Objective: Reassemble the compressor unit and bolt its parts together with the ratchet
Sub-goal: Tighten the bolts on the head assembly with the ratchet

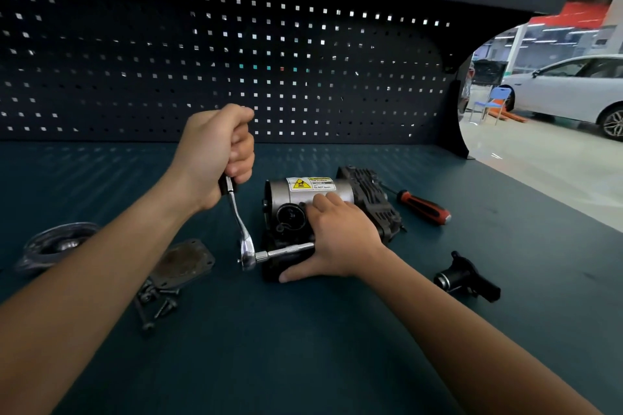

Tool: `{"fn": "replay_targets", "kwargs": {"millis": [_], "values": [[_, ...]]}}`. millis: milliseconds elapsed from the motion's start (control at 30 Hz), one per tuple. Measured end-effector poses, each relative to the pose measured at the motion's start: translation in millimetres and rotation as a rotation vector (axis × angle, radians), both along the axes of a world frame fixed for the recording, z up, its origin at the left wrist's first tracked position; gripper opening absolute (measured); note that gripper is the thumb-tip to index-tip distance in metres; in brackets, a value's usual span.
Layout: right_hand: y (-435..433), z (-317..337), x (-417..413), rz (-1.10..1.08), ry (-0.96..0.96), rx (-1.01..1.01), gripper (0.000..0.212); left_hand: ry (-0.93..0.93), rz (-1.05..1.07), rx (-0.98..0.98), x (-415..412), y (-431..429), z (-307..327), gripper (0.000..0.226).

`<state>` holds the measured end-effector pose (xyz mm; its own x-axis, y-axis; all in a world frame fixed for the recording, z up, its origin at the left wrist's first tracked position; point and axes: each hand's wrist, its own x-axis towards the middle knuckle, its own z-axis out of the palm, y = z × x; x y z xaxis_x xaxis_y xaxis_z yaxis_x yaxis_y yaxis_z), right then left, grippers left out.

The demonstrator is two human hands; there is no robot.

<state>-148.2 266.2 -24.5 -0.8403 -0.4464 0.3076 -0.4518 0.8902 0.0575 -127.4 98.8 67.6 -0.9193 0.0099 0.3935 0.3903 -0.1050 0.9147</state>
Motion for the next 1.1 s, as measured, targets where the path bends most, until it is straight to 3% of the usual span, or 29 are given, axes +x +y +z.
{"fn": "replay_targets", "kwargs": {"millis": [133, 233, 300, 367, 467, 567, 667, 767, 833, 967, 1100], "values": [[0.2, 0.6, -0.1, -0.001, 0.0, -0.015, 0.089, 0.162, -0.092, -0.105, 17.6, 7.4, 6.1, 0.056], [1.2, -0.1, -0.8, 0.001, 0.009, -0.022, 0.09, 0.369, -0.194, -0.268, 42.7, 12.7, -2.3, 0.042], [1.8, -0.4, -0.7, -0.003, -0.004, -0.026, 0.092, 0.498, -0.207, -0.416, 57.6, 14.3, -16.4, 0.039], [2.6, -1.0, -1.1, -0.007, -0.011, -0.031, 0.092, 0.557, -0.188, -0.44, 64.0, 13.7, -27.7, 0.036], [3.3, -1.0, 0.3, -0.013, -0.006, -0.053, 0.088, 0.453, -0.133, -0.293, 54.4, 8.8, -26.7, 0.043], [3.3, -1.6, 2.8, -0.008, 0.0, -0.026, 0.091, 0.136, 0.041, 0.009, 21.0, 0.0, -24.3, 0.053], [2.6, -2.0, 4.9, 0.0, -0.005, 0.006, 0.093, -0.178, 0.215, 0.293, -18.0, -8.8, -33.1, 0.041], [1.2, 0.3, 4.5, -0.001, -0.022, 0.018, 0.096, -0.365, 0.225, 0.397, -37.0, -7.0, -40.0, 0.035], [1.2, 1.7, 3.9, -0.01, -0.044, 0.01, 0.096, -0.319, 0.222, 0.335, -34.4, -4.2, -36.5, 0.036], [1.9, 4.9, 2.2, -0.018, -0.043, -0.028, 0.089, -0.033, 0.183, 0.185, -18.0, 1.0, -14.0, 0.041], [3.1, 2.8, 2.6, -0.009, -0.038, -0.019, 0.088, 0.024, 0.145, 0.193, -7.0, 2.6, -15.4, 0.041]]}}
